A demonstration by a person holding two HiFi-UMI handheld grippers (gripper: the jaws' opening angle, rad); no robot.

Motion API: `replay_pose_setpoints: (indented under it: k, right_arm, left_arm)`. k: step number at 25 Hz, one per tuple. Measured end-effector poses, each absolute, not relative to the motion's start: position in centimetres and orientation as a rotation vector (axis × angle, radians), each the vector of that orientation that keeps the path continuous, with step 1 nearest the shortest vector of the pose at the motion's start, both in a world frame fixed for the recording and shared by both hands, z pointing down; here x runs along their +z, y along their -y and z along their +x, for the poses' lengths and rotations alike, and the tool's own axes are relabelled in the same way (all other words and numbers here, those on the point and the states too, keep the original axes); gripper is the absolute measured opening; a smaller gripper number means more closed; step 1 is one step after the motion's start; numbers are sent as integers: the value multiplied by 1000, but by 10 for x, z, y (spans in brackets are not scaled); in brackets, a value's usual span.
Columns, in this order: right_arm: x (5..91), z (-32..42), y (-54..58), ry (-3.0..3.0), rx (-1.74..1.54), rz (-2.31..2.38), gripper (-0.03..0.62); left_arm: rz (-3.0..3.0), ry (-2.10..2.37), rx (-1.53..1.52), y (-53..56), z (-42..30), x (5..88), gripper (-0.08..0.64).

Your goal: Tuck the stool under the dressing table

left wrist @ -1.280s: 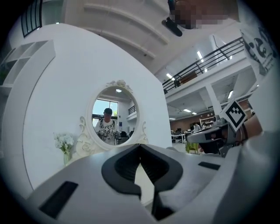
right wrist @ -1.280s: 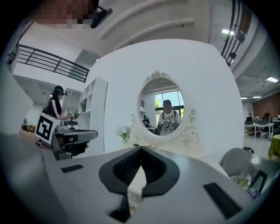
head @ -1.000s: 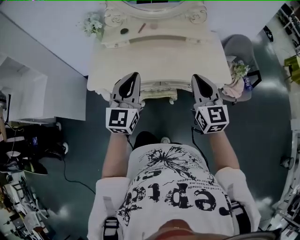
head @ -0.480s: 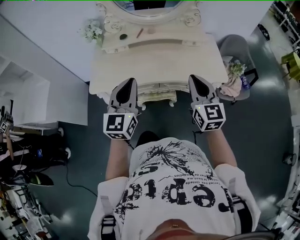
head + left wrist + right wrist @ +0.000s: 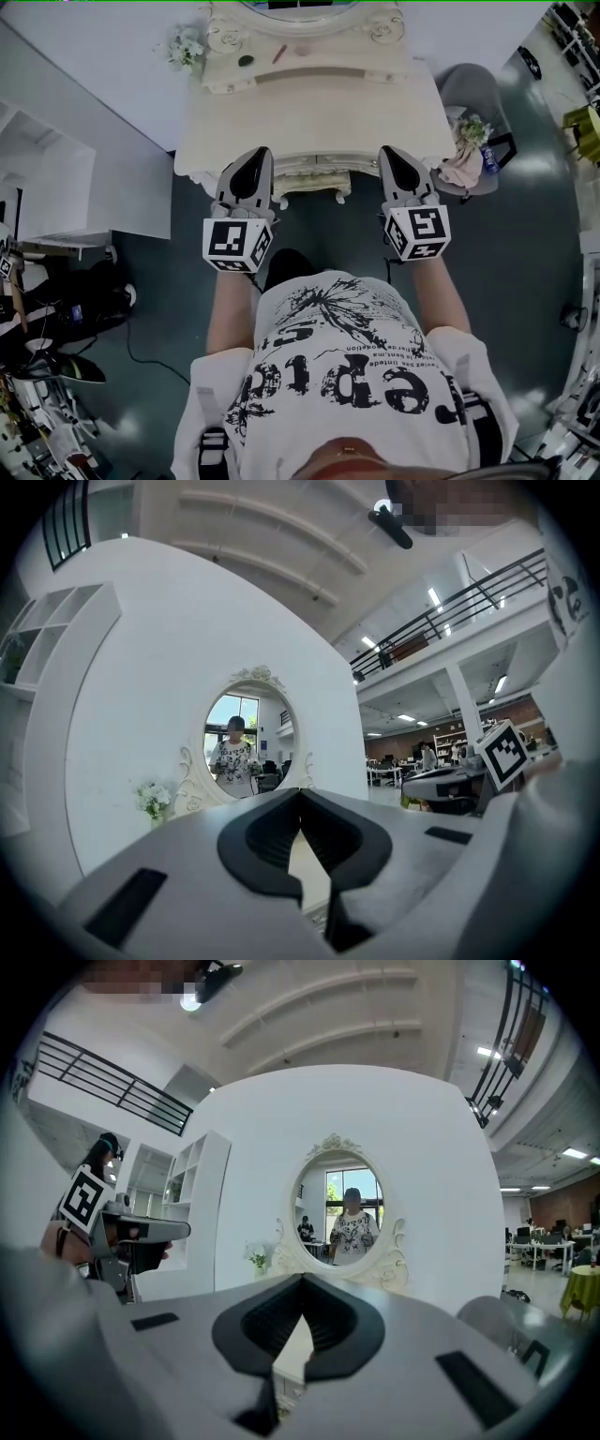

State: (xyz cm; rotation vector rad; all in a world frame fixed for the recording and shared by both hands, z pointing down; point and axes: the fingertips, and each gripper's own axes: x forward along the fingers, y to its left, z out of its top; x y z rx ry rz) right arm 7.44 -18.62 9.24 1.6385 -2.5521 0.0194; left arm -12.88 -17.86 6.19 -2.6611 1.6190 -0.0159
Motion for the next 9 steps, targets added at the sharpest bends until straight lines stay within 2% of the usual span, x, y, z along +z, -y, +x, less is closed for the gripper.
replay_pose_setpoints:
  k: [9]
  right_arm:
    - [101, 69, 172, 2556, 41, 1592, 18]
  left_arm:
    - [-2665, -1594, -47, 165, -122, 67, 20]
